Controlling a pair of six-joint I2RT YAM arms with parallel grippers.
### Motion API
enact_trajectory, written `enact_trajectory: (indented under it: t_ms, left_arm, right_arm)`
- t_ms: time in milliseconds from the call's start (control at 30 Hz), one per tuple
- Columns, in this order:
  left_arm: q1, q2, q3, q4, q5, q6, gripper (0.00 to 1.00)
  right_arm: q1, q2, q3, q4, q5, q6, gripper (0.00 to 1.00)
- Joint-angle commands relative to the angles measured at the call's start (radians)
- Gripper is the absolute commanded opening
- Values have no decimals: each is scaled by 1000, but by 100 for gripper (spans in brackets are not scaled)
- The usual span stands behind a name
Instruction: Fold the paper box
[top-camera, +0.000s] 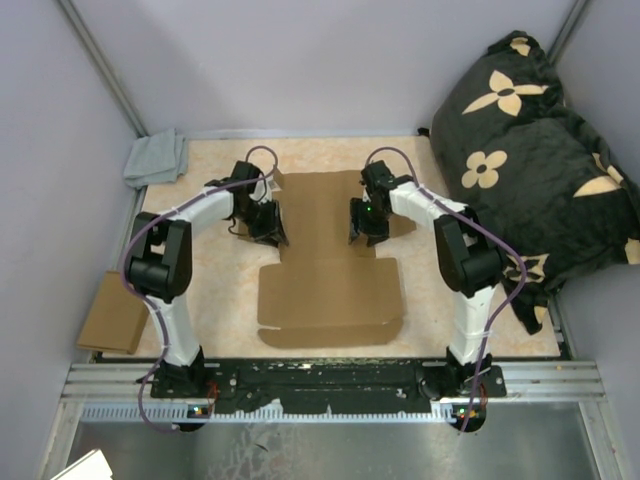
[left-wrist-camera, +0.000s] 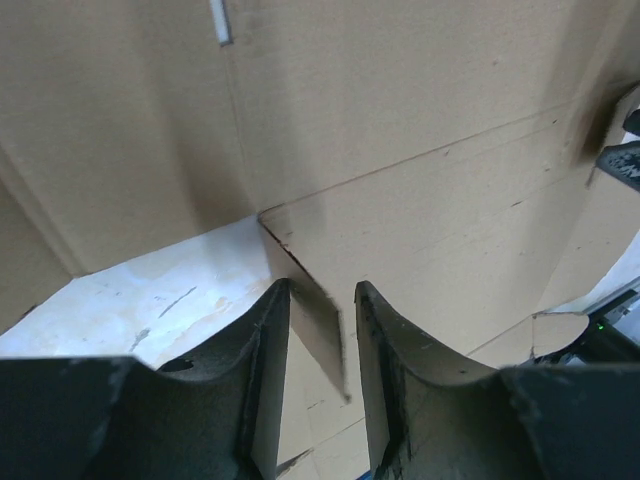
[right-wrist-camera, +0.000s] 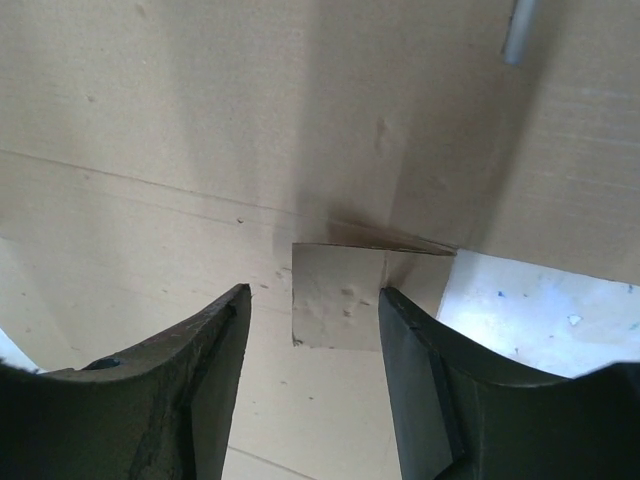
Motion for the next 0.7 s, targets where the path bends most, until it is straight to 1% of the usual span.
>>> enact_trajectory:
  t_ms: [0, 200, 467, 667]
  left_arm:
    - [-16, 41, 33, 26, 53, -23, 39]
    - [-41, 55, 78, 20, 54, -36, 41]
    - [-69, 63, 87, 14, 52, -50, 45]
    - [-81, 65, 96, 10, 66, -61, 51]
  right_arm:
    - [18, 23, 45, -1, -26, -15, 56]
    - [34, 39, 40, -3, -22, -15, 57]
    - [47, 55, 20, 3, -13, -12, 58]
    - [48, 52, 15, 7, -10, -7, 58]
